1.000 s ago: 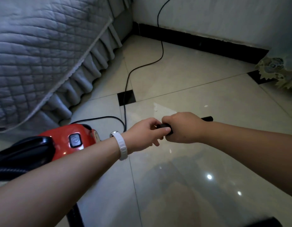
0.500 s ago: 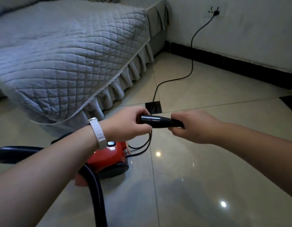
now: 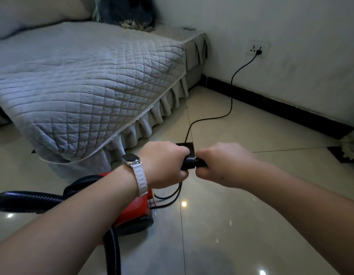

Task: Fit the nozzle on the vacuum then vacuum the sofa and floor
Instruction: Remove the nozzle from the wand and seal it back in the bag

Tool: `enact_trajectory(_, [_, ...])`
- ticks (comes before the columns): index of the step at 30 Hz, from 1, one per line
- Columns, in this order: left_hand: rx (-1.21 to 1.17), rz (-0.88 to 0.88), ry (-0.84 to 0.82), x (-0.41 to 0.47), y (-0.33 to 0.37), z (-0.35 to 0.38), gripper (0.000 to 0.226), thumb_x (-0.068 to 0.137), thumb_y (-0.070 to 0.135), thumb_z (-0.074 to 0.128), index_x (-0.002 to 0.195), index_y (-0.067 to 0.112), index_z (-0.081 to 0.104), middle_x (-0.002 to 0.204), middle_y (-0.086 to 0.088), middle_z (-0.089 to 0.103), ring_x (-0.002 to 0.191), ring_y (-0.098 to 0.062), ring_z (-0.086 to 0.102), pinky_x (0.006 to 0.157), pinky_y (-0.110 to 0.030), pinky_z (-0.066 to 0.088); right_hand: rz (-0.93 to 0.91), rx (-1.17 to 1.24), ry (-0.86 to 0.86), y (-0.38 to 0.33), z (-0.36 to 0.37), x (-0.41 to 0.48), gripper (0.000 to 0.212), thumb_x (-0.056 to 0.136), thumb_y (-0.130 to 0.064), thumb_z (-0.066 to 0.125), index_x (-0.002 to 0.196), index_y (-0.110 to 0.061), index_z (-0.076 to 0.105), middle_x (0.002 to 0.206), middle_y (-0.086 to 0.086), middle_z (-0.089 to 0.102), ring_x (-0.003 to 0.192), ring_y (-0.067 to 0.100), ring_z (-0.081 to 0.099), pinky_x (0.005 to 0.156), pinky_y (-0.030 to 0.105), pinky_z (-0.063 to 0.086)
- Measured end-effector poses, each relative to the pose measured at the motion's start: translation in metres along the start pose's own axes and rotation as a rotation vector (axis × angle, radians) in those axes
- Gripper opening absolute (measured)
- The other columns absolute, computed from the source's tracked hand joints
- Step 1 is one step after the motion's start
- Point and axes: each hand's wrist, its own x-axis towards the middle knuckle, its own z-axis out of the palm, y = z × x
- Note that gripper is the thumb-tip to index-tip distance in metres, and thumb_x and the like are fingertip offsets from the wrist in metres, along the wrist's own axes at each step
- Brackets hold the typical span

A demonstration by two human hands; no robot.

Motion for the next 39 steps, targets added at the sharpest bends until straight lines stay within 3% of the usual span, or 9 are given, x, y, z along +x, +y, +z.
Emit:
enact_trajectory(8, [-0.375,-0.054,-0.336,0.004,-0.012,-0.007,0.017,0.083,0.031,0.066,0.070,0.027,0.055,0.064,0.005,0.060,0.057,-0.013,0.059,0.052,-0.027,0.044,0.006,-0.078,-0.025,0.024,0.007,-0.002,0.017,0.095,-0.044,0.050,0.089,-0.028,0.053,0.069,-0.007,0.053,0.059,0.012,0.054,0.052,0.026,0.049])
enact_trajectory(11, [-0.479,-0.168,-0.248,0.000,-0.047,-0.007,0.020,0.080,0.028,0.071,0.066,0.024,0.058,0.056,0.005,0.058,0.051,-0.011,0.057,0.048,-0.022,0.041,0.178,-0.030,0.008,0.064,0.008,-0.008,0.025,0.092,-0.038,0.053,0.074,-0.024,0.044,0.064,-0.007,0.047,0.054,0.009,0.043,0.049,0.025,0.030])
enact_trajectory(14, [-0.551,-0.216,-0.195,-0.001,-0.058,0.003,0.025,0.081,0.029,0.074,0.063,0.024,0.057,0.049,0.008,0.054,0.044,-0.005,0.052,0.045,-0.019,0.037,0.192,0.050,0.031,0.073,0.013,-0.010,0.031,0.089,-0.036,0.054,0.066,-0.023,0.038,0.062,-0.005,0.047,0.054,0.012,0.044,0.050,0.027,0.031])
enact_trajectory(24, [-0.711,-0.203,-0.088,0.015,-0.030,-0.007,0.023,0.084,0.042,0.074,0.079,0.024,0.062,0.065,0.006,0.060,0.050,0.001,0.055,0.048,-0.017,0.042,0.095,0.292,0.016,0.055,-0.002,-0.012,0.031,0.094,-0.040,0.055,0.069,-0.028,0.041,0.067,-0.004,0.054,0.055,0.015,0.049,0.048,0.026,0.034])
enact_trajectory(28, [-0.765,-0.226,-0.103,0.011,-0.016,-0.049,0.022,0.084,0.043,0.074,0.080,0.025,0.062,0.067,0.006,0.061,0.053,-0.001,0.057,0.051,-0.021,0.046,0.102,0.463,-0.018,0.043,-0.037,-0.023,0.017,0.093,-0.041,0.057,0.084,-0.027,0.056,0.074,-0.002,0.060,0.061,0.018,0.057,0.054,0.031,0.045])
enact_trajectory(32, [-0.842,-0.293,-0.108,0.009,-0.004,-0.119,0.025,0.085,0.044,0.073,0.079,0.023,0.062,0.066,0.004,0.061,0.054,-0.004,0.057,0.051,-0.022,0.046,0.108,0.560,-0.012,0.043,-0.107,-0.048,0.021,0.094,-0.042,0.060,0.085,-0.024,0.057,0.072,-0.005,0.058,0.061,0.016,0.056,0.054,0.029,0.043])
enact_trajectory(36, [-0.933,-0.331,-0.099,0.001,0.011,-0.210,0.031,0.079,0.052,0.070,0.078,0.022,0.063,0.065,0.001,0.063,0.058,-0.016,0.062,0.055,-0.039,0.054,0.105,0.615,-0.013,0.044,-0.198,-0.077,0.020,0.093,-0.041,0.062,0.085,-0.023,0.059,0.072,-0.002,0.060,0.065,0.021,0.059,0.059,0.037,0.050])
enact_trajectory(39, [-0.969,-0.346,-0.054,-0.004,0.021,-0.293,0.025,0.082,0.045,0.072,0.076,0.023,0.061,0.062,0.007,0.058,0.055,-0.005,0.056,0.054,-0.030,0.050,0.098,0.668,0.003,0.037,-0.277,-0.098,0.019,0.092,-0.041,0.064,0.084,-0.024,0.060,0.071,-0.003,0.061,0.063,0.020,0.059,0.059,0.039,0.051])
